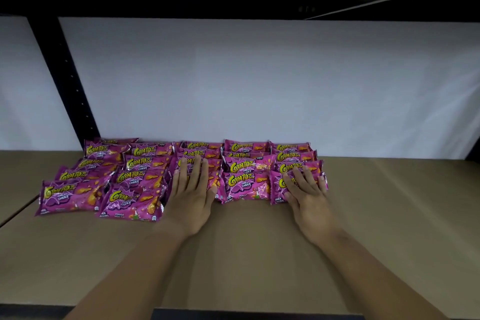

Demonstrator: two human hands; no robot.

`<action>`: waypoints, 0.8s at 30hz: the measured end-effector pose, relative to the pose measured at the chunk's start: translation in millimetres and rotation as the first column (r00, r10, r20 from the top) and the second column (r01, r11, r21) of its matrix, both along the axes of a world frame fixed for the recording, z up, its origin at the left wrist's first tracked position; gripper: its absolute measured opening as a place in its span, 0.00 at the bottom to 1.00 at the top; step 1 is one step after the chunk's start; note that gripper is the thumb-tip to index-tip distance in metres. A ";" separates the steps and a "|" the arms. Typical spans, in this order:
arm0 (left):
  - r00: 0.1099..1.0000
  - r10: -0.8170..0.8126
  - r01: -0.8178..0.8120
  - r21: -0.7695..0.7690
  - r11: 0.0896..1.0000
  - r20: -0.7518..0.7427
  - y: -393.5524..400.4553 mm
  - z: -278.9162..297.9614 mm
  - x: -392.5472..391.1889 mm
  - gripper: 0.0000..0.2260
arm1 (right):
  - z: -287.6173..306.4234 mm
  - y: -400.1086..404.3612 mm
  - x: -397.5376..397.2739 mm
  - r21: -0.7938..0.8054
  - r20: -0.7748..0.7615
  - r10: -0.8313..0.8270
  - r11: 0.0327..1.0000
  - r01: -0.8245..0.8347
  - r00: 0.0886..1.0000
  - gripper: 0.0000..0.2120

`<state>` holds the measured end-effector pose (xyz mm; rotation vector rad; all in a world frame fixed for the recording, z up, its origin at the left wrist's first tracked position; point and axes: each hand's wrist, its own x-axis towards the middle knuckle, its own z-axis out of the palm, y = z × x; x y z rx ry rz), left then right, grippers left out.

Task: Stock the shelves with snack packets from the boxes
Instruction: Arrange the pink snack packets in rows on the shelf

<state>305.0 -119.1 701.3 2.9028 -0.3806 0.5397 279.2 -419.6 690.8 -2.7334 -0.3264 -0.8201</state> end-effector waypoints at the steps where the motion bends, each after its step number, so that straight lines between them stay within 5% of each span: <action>1: 1.000 0.005 -0.005 0.016 1.000 -0.011 -0.1 1.1 0.6 0.35 | -0.5 0.7 -0.1 -0.009 0.011 -0.009 1.000 0.009 1.000 0.27; 8: 0.997 0.025 -0.019 0.091 0.996 -0.070 0.5 12.0 0.6 0.36 | -3.0 2.3 2.0 -0.089 0.141 -0.063 0.993 0.076 0.988 0.21; 17: 0.997 -0.074 0.074 -0.048 0.996 0.000 1.9 14.4 -39.0 0.35 | -4.0 17.3 -18.5 -0.091 0.203 -0.067 0.992 0.087 0.977 0.25; 24: 0.959 -0.179 0.214 -0.142 0.967 0.222 17.6 22.9 -116.3 0.16 | 11.8 65.4 -86.7 0.047 0.144 0.005 0.999 -0.012 0.990 0.18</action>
